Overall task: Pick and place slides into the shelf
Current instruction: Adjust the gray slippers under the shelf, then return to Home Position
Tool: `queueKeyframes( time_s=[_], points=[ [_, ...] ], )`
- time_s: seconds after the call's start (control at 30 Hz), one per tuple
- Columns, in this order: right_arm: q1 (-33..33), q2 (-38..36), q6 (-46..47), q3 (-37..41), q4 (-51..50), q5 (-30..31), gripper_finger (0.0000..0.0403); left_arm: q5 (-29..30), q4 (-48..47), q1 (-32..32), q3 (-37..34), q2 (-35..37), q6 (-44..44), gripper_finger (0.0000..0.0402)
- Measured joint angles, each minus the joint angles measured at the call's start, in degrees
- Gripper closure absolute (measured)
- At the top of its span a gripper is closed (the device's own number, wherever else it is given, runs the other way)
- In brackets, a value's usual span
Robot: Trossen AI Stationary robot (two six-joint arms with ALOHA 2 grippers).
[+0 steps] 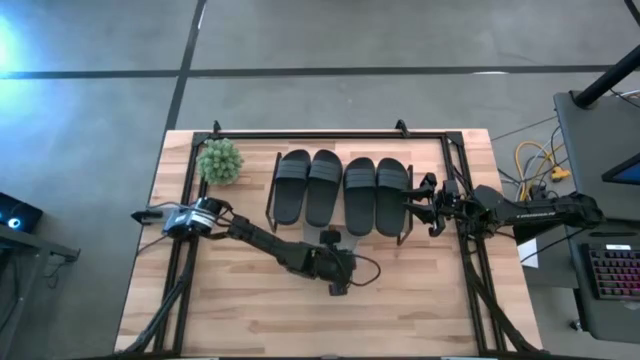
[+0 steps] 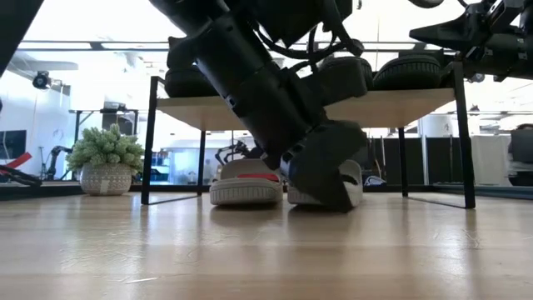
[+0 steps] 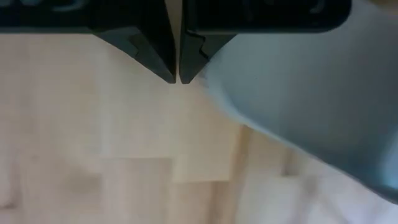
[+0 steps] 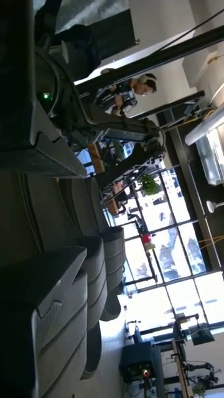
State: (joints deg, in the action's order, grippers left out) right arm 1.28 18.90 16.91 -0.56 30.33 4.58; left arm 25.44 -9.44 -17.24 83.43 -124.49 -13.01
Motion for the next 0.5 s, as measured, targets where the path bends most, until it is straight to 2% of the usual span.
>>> queueKeyframes(
  time_s=[0.17, 0.33, 0.5],
  points=[
    [-0.01, 0.0, 0.02, 0.0, -0.01, 0.0, 0.022, 0.44, -0.42, 0.02, 0.19, 0.0, 1.64, 0.0395],
    [-0.02, 0.0, 0.0, 0.0, 0.0, 0.0, 0.022, -4.87, -0.78, -2.04, 0.21, 2.64, 1.77, 0.0395],
    [0.0, 0.0, 0.0, 0.0, 0.0, 0.0, 0.022, -8.75, -0.7, -4.98, -0.03, 9.22, 2.01, 0.0395]
  ],
)
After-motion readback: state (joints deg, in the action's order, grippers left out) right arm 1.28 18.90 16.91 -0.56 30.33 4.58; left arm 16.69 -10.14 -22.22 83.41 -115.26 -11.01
